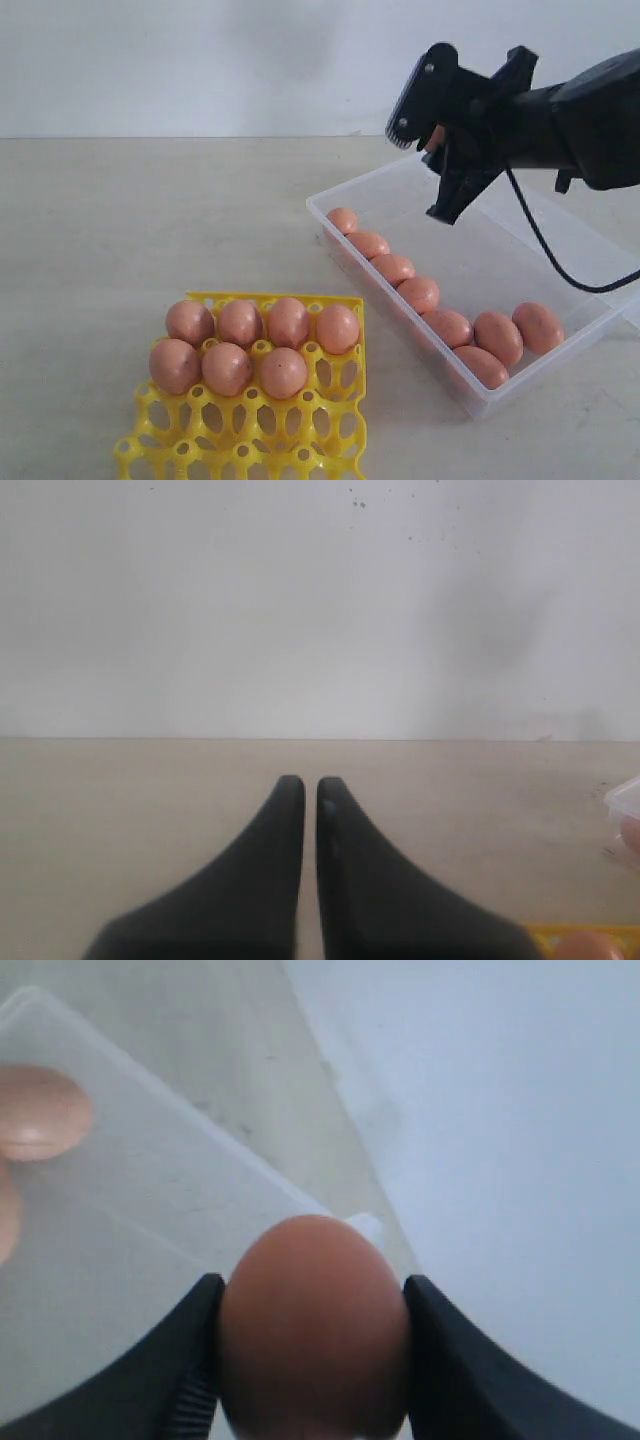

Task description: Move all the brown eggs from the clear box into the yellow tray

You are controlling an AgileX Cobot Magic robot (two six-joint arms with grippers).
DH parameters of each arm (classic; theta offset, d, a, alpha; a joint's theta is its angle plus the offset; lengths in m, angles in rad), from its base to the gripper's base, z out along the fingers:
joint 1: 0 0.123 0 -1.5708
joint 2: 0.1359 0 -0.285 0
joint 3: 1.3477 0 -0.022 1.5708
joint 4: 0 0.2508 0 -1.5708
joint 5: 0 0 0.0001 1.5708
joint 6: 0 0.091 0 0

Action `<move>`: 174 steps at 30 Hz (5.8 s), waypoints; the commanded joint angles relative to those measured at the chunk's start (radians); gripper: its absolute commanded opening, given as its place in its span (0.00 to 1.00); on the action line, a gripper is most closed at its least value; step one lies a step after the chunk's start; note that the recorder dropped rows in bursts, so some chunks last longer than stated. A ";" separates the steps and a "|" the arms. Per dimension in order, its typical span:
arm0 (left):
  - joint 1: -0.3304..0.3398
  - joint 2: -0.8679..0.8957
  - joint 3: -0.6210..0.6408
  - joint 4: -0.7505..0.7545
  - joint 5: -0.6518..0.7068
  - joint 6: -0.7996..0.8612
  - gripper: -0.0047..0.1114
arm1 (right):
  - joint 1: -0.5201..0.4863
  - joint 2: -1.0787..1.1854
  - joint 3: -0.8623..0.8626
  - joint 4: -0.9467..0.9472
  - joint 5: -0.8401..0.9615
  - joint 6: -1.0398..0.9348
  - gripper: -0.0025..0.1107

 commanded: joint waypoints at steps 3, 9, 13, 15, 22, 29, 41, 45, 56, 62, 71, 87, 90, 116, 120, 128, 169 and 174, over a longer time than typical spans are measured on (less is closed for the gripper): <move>0.001 -0.004 -0.003 -0.003 -0.001 -0.007 0.08 | -0.009 -0.061 -0.003 0.034 -0.546 0.035 0.02; 0.001 -0.004 -0.003 -0.003 -0.001 -0.007 0.08 | -0.141 -0.061 -0.003 0.253 -0.758 -0.021 0.02; 0.001 -0.004 -0.003 -0.003 -0.004 -0.007 0.08 | -0.240 -0.061 0.016 0.489 -0.738 -0.020 0.02; 0.001 -0.004 -0.003 -0.003 -0.002 -0.007 0.08 | -0.247 -0.077 0.086 0.489 -0.641 0.018 0.02; 0.001 -0.004 -0.003 -0.003 -0.002 -0.007 0.08 | -0.247 -0.150 0.117 -0.413 -0.321 1.595 0.02; 0.001 -0.004 -0.003 -0.003 -0.002 -0.007 0.08 | -0.245 -0.220 0.107 -2.127 -0.608 2.934 0.02; 0.001 -0.004 -0.003 -0.003 -0.002 -0.007 0.08 | -0.167 -0.220 0.345 -2.389 -0.659 2.907 0.02; 0.001 -0.004 -0.003 -0.003 -0.002 -0.007 0.08 | -0.032 -0.168 0.355 -2.473 -0.463 2.818 0.02; 0.001 -0.004 -0.003 -0.003 -0.002 -0.007 0.08 | 0.104 0.051 0.353 -2.337 -0.482 2.808 0.02; 0.001 -0.004 -0.003 -0.003 -0.004 -0.007 0.08 | 0.104 0.060 0.354 -2.352 -0.506 2.902 0.02; 0.001 -0.004 -0.003 -0.003 -0.004 -0.007 0.08 | 0.104 0.060 0.354 -2.445 -0.515 2.992 0.02; 0.001 -0.004 -0.003 -0.003 -0.003 -0.007 0.08 | 0.104 0.114 0.354 -2.465 -0.505 2.977 0.02; 0.001 -0.004 -0.003 -0.003 -0.003 -0.007 0.08 | 0.104 0.114 0.354 -2.457 -0.492 2.955 0.07; 0.001 -0.004 -0.003 -0.003 -0.004 -0.007 0.08 | 0.104 0.064 0.335 -2.401 -0.613 2.949 0.44; 0.001 -0.004 -0.003 -0.003 -0.004 -0.007 0.08 | 0.099 -0.069 0.267 -2.214 -0.330 3.021 0.44; 0.001 -0.004 -0.003 -0.003 -0.004 -0.007 0.08 | 0.012 0.022 -0.195 -1.974 0.859 2.644 0.44; 0.001 -0.004 -0.003 -0.003 -0.005 -0.007 0.08 | -0.019 0.424 -0.516 -0.985 0.979 1.013 0.50; 0.001 -0.004 -0.003 -0.003 -0.005 -0.007 0.08 | -0.019 0.484 -0.516 -0.972 1.001 1.005 0.50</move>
